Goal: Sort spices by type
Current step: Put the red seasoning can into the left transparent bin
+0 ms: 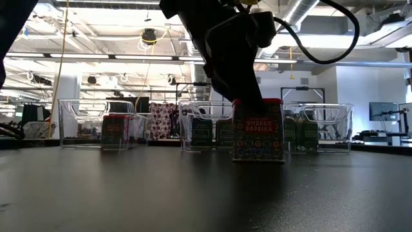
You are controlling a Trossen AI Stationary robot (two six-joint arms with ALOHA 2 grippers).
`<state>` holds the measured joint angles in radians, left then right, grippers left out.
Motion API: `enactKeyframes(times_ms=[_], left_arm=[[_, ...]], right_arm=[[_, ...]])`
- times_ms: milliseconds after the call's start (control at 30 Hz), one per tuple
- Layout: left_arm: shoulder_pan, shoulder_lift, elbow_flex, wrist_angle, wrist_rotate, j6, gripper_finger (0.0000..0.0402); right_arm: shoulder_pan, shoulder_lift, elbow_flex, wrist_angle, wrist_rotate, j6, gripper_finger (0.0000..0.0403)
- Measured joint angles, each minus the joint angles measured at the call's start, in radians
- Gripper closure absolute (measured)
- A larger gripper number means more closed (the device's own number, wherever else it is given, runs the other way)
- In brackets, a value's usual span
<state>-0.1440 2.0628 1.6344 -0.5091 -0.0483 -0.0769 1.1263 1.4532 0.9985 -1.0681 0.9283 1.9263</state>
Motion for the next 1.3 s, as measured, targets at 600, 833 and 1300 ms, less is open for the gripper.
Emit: enactKeyframes(times_ms=[600, 833, 1300], left_arm=[[0.013, -0.042, 0.357, -0.321, -0.088, 0.18, 0.0185], [0.092, -0.219, 0.407, -0.563, -0.11, 0.247, 0.0185], [0.425, -1.023, -0.458, -0.421, -0.155, 0.372, 0.0185]], right_arm=[[-0.026, 0.0, 0.0, 0.001, 0.0, 0.003, 0.0117], [-0.084, -0.001, 0.0, 0.015, -0.005, 0.003, 0.0117], [-0.257, -0.001, 0.0, 0.033, -0.006, -0.023, 0.0117]])
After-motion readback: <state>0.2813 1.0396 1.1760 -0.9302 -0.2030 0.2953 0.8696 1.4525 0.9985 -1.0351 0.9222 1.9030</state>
